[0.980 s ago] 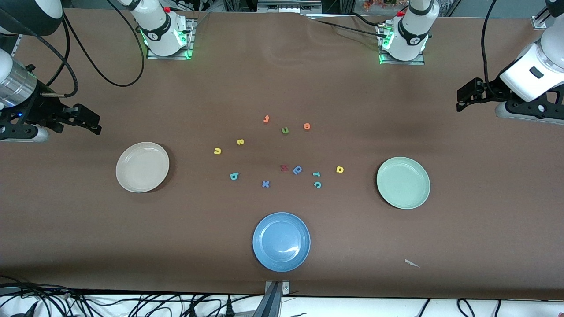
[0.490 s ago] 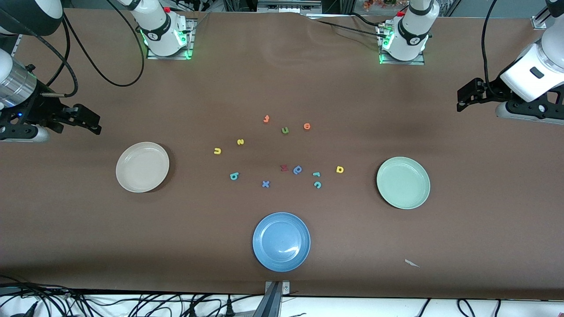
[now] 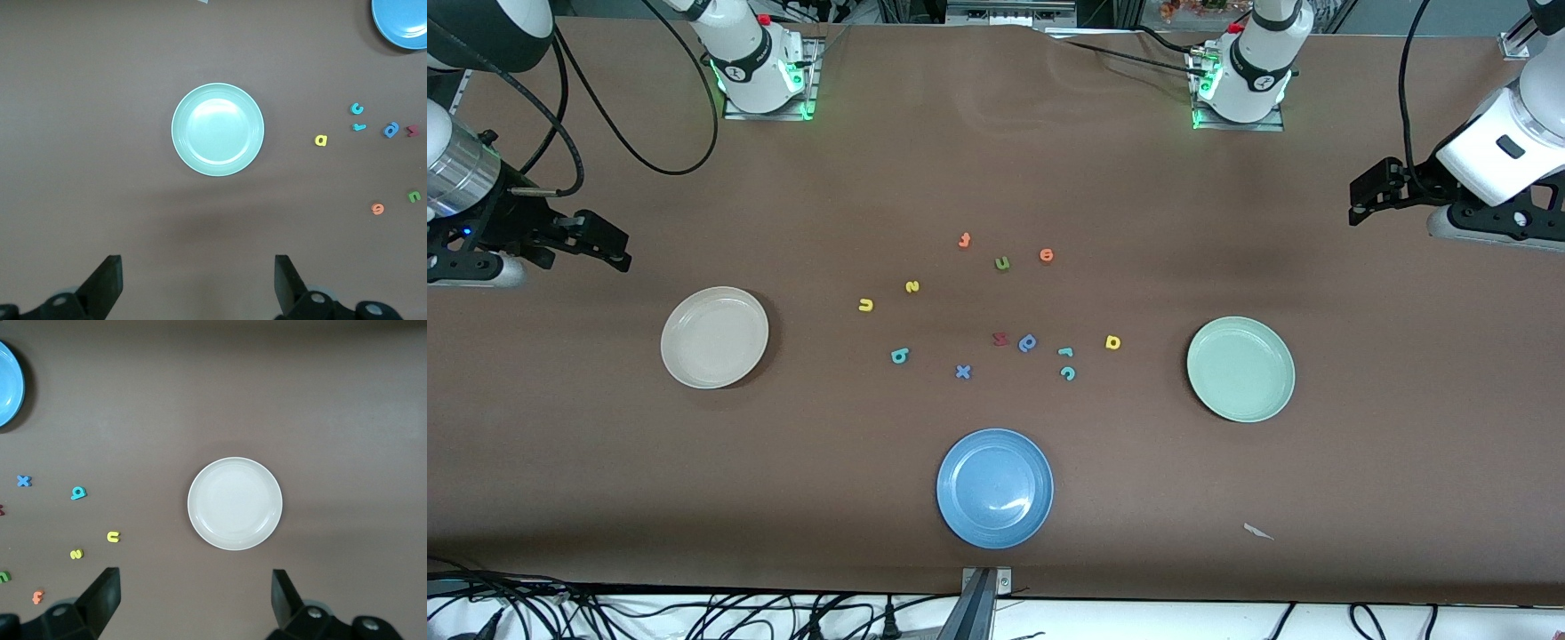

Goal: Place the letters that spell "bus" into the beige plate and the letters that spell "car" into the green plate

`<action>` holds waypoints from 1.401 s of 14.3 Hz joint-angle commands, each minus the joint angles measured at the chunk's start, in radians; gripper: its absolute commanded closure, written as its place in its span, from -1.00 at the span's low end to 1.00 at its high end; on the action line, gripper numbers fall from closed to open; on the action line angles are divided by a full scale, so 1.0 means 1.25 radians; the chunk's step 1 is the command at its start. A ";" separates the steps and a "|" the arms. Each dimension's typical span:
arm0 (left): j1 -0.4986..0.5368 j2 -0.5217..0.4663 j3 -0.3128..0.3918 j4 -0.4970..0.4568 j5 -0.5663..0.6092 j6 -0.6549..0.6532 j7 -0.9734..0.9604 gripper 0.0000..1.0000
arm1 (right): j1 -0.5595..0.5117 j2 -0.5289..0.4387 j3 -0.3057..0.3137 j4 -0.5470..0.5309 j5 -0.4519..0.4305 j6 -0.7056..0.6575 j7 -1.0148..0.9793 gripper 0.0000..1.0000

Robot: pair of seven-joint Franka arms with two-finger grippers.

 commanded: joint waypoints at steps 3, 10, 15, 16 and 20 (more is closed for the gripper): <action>0.000 0.004 -0.002 0.010 0.011 -0.010 0.016 -1.00 | -0.004 -0.003 0.003 0.010 0.001 -0.013 0.008 -1.00; -0.001 0.004 -0.002 0.011 0.011 -0.010 0.016 -1.00 | -0.004 -0.003 -0.001 0.009 0.000 -0.015 0.008 -1.00; -0.001 0.005 -0.003 0.011 0.010 -0.010 0.016 -1.00 | -0.004 -0.003 -0.001 0.009 -0.001 -0.014 0.009 -1.00; -0.001 0.005 -0.002 0.011 0.011 -0.010 0.016 -1.00 | -0.004 -0.003 -0.001 0.009 -0.001 -0.014 0.009 -1.00; -0.001 0.005 -0.002 0.011 0.011 -0.010 0.016 -1.00 | -0.004 -0.002 -0.013 0.009 -0.001 -0.011 0.006 -1.00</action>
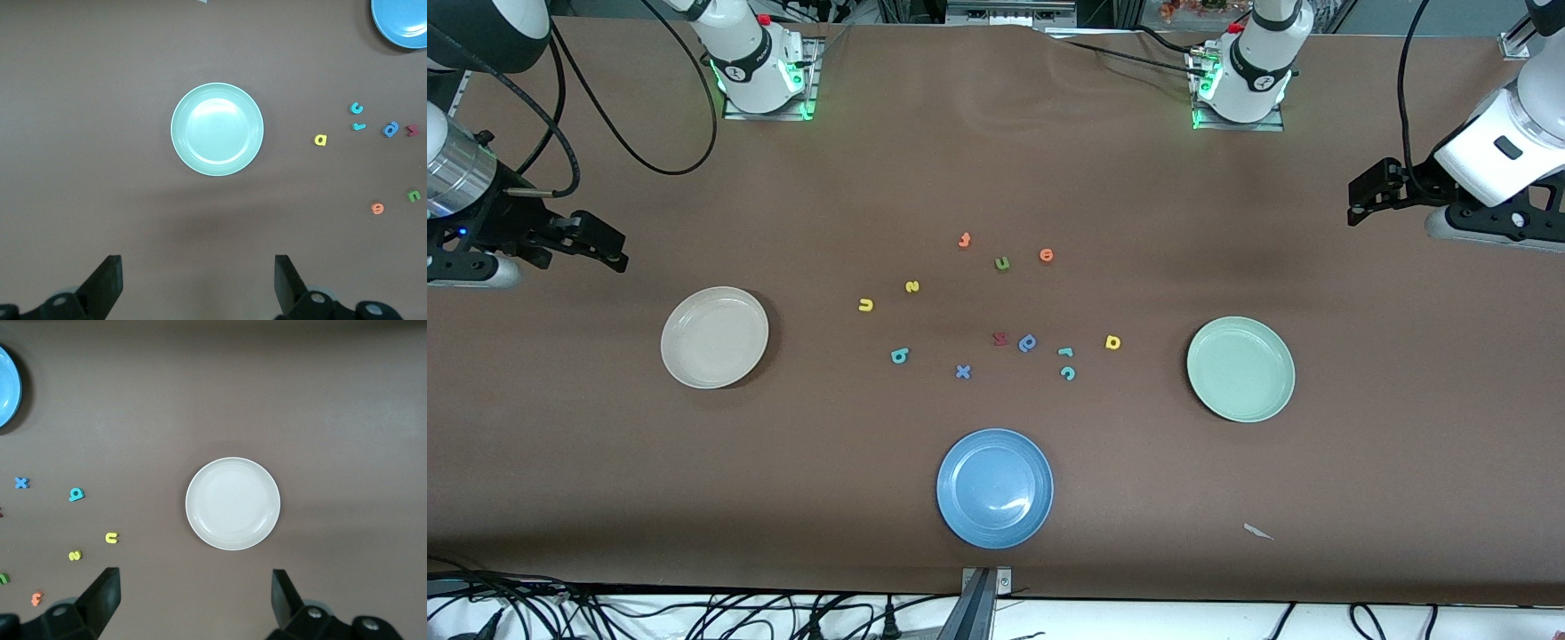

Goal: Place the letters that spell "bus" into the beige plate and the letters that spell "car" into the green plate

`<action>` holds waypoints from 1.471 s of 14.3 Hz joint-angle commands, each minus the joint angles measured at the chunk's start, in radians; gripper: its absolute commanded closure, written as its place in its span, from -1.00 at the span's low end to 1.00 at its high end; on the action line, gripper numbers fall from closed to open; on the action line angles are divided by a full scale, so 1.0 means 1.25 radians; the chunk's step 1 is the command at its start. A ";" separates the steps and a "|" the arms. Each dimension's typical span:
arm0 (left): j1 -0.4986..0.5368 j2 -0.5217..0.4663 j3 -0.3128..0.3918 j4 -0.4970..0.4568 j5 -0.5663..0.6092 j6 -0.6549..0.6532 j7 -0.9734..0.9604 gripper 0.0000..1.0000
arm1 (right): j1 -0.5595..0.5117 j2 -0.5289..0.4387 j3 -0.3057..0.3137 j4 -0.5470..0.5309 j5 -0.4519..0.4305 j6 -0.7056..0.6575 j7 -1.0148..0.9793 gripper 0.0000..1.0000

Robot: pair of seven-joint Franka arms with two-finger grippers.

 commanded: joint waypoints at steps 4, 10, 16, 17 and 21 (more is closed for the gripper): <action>-0.008 0.038 -0.001 0.054 0.011 -0.016 0.010 -1.00 | -0.003 -0.001 -0.004 0.003 -0.001 -0.009 0.008 -1.00; -0.021 0.092 -0.008 0.064 0.005 -0.020 0.015 -1.00 | 0.003 0.004 0.000 -0.012 -0.001 -0.003 0.029 -1.00; -0.111 0.166 -0.008 0.064 -0.001 0.022 0.016 -1.00 | 0.099 0.028 0.005 -0.129 -0.001 0.099 0.156 -1.00; -0.116 0.195 -0.009 0.065 -0.005 0.029 0.016 -1.00 | 0.113 0.041 0.005 -0.148 0.000 0.121 0.179 -1.00; -0.189 0.321 -0.011 0.061 -0.017 0.185 0.004 -1.00 | 0.195 0.058 0.005 -0.282 -0.002 0.286 0.319 -1.00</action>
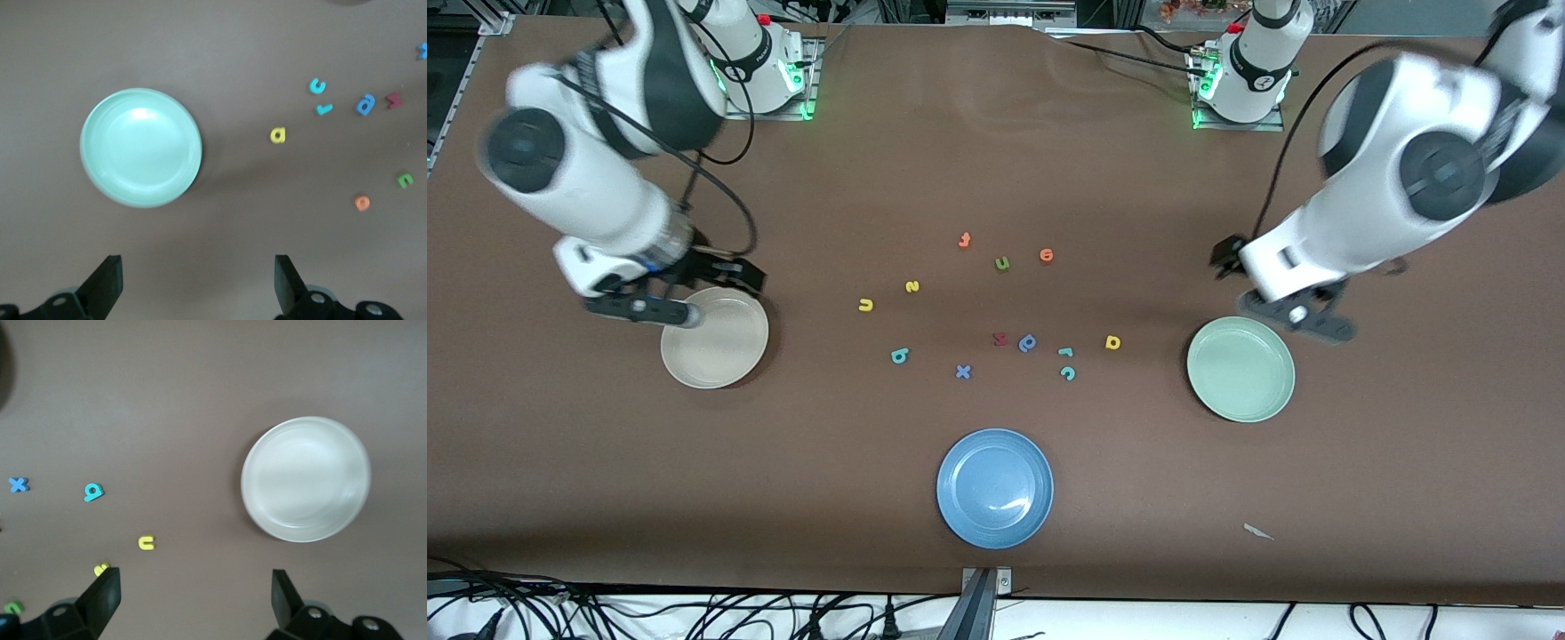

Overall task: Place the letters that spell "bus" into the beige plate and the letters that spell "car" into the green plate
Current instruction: 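Grasp the yellow c with the right gripper while the left gripper grasps the a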

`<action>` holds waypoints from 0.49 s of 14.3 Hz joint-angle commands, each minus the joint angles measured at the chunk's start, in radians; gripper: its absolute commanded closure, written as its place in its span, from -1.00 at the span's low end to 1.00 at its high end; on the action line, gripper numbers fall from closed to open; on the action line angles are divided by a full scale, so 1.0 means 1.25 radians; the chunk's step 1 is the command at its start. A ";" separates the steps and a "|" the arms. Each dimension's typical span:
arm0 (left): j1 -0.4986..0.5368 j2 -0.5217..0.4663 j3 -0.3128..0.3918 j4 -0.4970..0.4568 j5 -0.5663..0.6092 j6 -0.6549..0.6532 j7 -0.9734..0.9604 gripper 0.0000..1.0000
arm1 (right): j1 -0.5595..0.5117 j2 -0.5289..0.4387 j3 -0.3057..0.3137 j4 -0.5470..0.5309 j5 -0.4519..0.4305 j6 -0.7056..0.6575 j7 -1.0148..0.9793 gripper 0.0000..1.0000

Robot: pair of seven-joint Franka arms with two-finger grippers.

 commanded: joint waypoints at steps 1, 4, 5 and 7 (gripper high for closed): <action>-0.045 0.112 0.006 0.027 -0.009 0.111 0.004 -1.00 | 0.046 0.015 -0.003 -0.077 -0.002 0.082 0.068 -1.00; -0.094 0.215 0.006 0.019 -0.004 0.226 -0.007 -0.98 | 0.092 0.080 -0.003 -0.089 -0.001 0.124 0.107 -0.98; -0.096 0.239 0.006 0.014 -0.002 0.261 -0.011 -0.93 | 0.110 0.091 -0.003 -0.102 -0.002 0.145 0.137 -0.98; -0.107 0.273 0.006 0.000 -0.010 0.304 -0.013 -0.57 | 0.128 0.130 -0.003 -0.111 -0.002 0.183 0.161 -0.98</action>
